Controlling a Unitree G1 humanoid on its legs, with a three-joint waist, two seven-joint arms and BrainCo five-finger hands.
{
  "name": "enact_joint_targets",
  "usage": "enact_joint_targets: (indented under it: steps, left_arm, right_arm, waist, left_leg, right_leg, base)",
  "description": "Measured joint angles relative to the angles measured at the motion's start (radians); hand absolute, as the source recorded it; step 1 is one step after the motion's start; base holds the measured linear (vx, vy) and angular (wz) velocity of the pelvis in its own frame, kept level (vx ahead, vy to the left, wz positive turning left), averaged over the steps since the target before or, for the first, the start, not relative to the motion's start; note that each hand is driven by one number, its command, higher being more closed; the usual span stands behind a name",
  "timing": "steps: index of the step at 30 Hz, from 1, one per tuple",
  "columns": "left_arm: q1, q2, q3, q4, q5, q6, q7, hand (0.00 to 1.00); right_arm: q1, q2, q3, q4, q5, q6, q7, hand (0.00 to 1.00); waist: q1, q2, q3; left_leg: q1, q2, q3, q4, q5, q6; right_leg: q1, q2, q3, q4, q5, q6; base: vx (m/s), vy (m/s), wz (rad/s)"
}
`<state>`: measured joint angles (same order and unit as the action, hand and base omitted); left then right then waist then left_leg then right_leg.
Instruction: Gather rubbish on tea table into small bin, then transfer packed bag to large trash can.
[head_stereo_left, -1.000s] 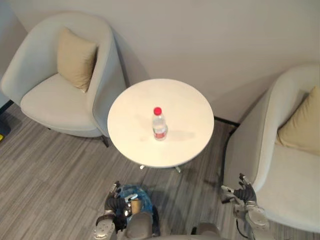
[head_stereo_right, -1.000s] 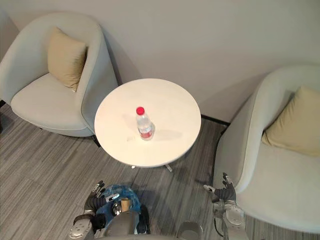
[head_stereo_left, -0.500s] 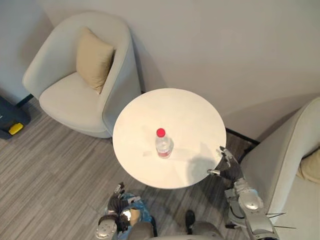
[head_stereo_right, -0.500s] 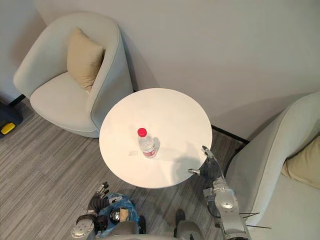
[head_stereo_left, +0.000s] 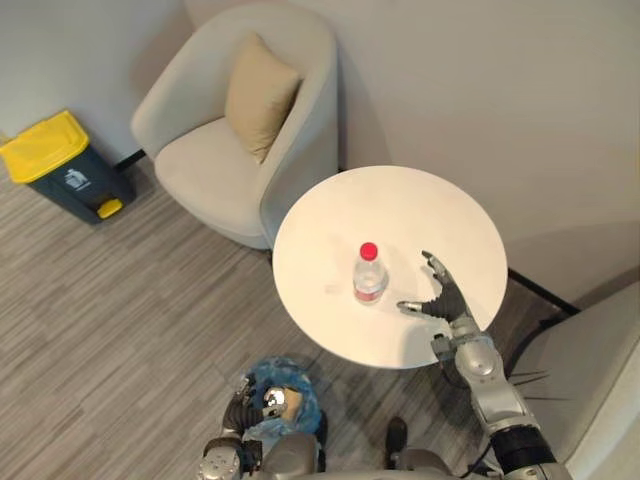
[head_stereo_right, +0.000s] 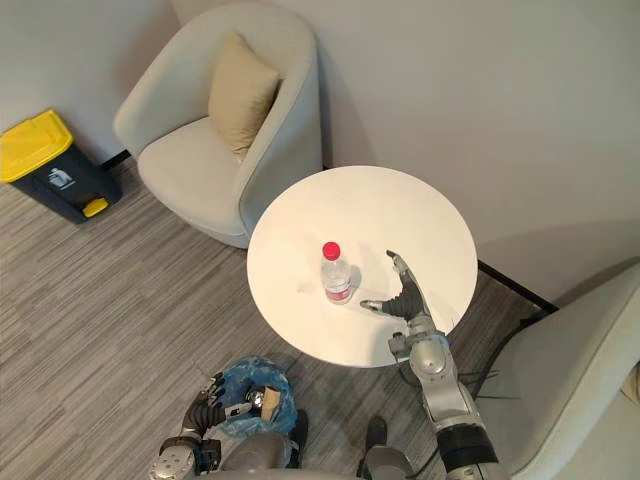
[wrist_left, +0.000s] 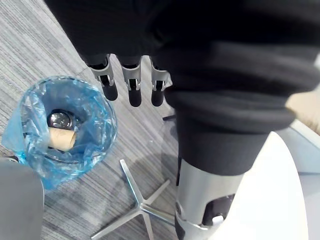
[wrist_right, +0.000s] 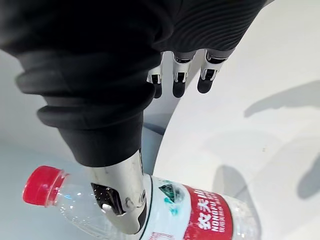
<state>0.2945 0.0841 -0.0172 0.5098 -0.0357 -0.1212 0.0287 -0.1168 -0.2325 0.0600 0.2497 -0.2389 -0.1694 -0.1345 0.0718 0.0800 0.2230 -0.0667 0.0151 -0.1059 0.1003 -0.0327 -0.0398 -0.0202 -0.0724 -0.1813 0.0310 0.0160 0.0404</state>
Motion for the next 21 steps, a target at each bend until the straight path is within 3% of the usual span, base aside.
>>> enact_joint_targets:
  steps: [4, 10, 11, 14, 21]
  left_arm:
    - [0.000, 0.000, 0.000, 0.000, -0.002, -0.002, 0.011, 0.00]
    - [-0.001, 0.000, -0.001, -0.001, -0.013, -0.019, 0.029, 0.00]
    - [-0.001, 0.000, -0.001, -0.004, -0.013, -0.020, 0.033, 0.00]
    - [-0.003, 0.000, -0.001, -0.012, -0.013, -0.022, 0.039, 0.00]
    - [-0.003, 0.000, 0.000, -0.015, -0.024, -0.023, 0.043, 0.00]
  right_arm:
    - [-0.100, -0.004, 0.025, 0.046, 0.001, 0.000, -0.040, 0.00]
    - [-0.202, -0.039, 0.105, 0.111, 0.003, 0.000, -0.036, 0.00]
    - [-0.227, -0.047, 0.124, 0.129, 0.003, 0.000, -0.034, 1.00]
    - [-0.262, -0.072, 0.154, 0.147, 0.002, 0.000, -0.012, 1.00]
    - [-0.343, -0.101, 0.192, 0.198, 0.044, 0.006, 0.015, 1.00]
  waist:
    - [0.005, 0.007, 0.036]
    - [0.028, 0.019, 0.051]
    - [0.031, 0.020, 0.059]
    - [0.049, 0.026, 0.078]
    - [0.061, 0.030, 0.102]
  left_leg:
    - [-0.036, 0.000, -0.014, -0.029, 0.027, -0.002]
    - [-0.079, 0.001, -0.034, -0.019, 0.048, -0.003]
    - [-0.086, 0.000, -0.038, -0.015, 0.048, -0.003]
    - [-0.095, -0.004, -0.054, -0.007, 0.048, -0.002]
    - [-0.113, -0.015, -0.084, 0.006, 0.048, -0.002]
  right_leg:
    - [-0.039, 0.000, -0.011, -0.003, 0.016, -0.006]
    - [-0.072, 0.001, -0.034, 0.002, 0.022, -0.010]
    - [-0.074, 0.001, -0.039, 0.003, 0.022, -0.010]
    - [-0.076, 0.000, -0.049, 0.003, 0.022, -0.010]
    - [-0.081, -0.002, -0.072, 0.022, 0.008, -0.014]
  base:
    - [-0.12, -0.009, 0.10]
    - [-0.01, -0.019, 0.10]
    - [0.02, -0.013, 0.11]
    - [0.02, -0.010, 0.12]
    - [0.00, -0.006, 0.13]
